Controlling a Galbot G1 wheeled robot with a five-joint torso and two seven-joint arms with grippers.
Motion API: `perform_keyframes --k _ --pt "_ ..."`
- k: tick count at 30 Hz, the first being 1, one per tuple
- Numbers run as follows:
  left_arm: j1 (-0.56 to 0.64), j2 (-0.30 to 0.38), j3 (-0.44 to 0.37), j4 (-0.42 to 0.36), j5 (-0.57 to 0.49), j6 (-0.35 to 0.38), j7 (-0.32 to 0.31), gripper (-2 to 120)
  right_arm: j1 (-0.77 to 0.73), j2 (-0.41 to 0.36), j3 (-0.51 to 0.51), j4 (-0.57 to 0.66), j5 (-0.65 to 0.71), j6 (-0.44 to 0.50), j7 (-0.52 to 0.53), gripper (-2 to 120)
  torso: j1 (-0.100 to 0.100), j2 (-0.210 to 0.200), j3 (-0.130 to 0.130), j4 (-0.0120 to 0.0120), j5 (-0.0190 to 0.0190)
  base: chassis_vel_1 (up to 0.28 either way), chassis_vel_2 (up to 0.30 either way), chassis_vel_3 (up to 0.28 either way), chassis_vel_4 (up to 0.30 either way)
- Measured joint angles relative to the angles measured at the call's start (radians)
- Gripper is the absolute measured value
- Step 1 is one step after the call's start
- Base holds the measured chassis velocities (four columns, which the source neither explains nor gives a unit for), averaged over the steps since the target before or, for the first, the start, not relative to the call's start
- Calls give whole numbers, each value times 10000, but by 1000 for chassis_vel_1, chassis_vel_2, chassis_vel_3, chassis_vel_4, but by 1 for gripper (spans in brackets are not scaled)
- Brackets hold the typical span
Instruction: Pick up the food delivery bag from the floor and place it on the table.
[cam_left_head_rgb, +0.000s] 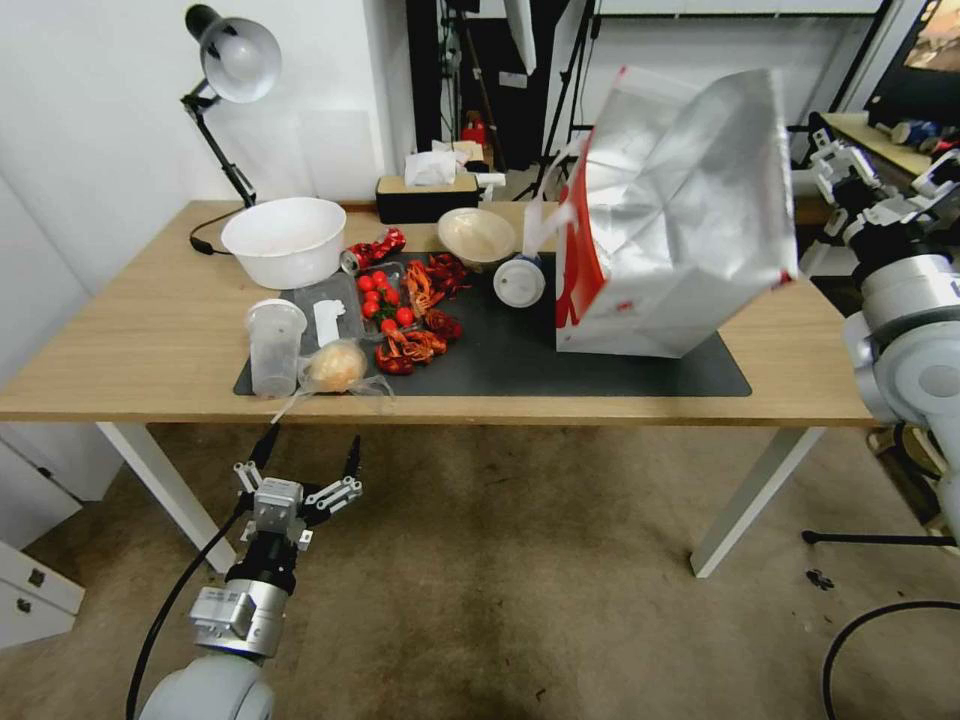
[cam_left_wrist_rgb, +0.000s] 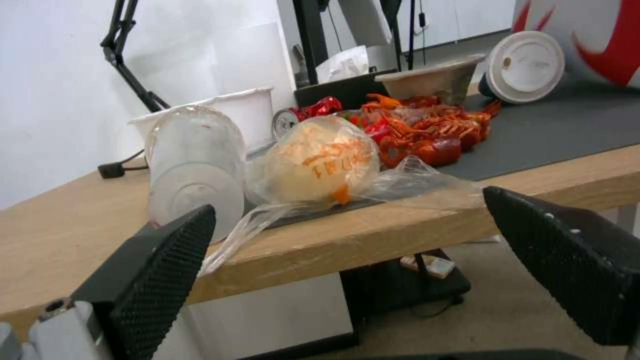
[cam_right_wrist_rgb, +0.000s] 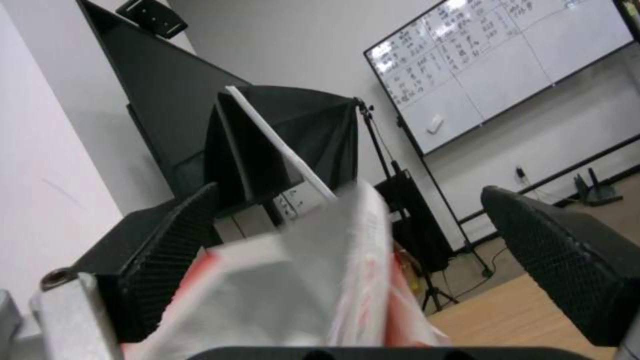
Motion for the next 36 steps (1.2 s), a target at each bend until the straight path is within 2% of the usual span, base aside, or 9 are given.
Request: perform_keyframes --k 15,24,25,26,27,30,34,36 --pt "-72 67 -76 -15 -165 38 11 100 -330 38 177 157 -115 -99 -296 100 0 0 0 1 0 0 0 0 0" --pt "-143 99 -76 147 -207 -58 27 100 -1551 178 908 937 -1838 -728 -688 100 0 0 -1 -1 1 0 0 0 0" --pt "-187 117 -72 156 -279 -77 38 100 -2381 486 1225 1665 -2820 -1118 -766 100 -1 0 -1 0 -2 0 0 0 0" --pt "-187 117 -72 156 -279 -77 38 100 -2381 486 1225 1665 -2820 -1118 -766 100 -1 0 -1 0 -2 0 0 0 0" --pt "-192 142 -78 163 -321 -87 38 100 -3032 870 1386 2126 -3561 -1332 -987 100 0 0 -1 1 -3 0 0 0 0" --pt "-187 169 -97 172 -356 -100 31 100 -3561 1232 1434 2439 -4197 -1419 -1222 100 0 0 -1 -1 -1 0 0 0 0" --pt "-137 225 -139 223 -428 -195 22 100 -4868 2471 1355 2967 -5968 -1293 -1814 100 0 -1 -1 0 -2 0 0 0 0" --pt "-129 227 -140 223 -430 -201 22 100 -4931 2550 1339 2990 -6060 -1281 -1844 100 -1 0 -1 0 -1 0 0 0 0"
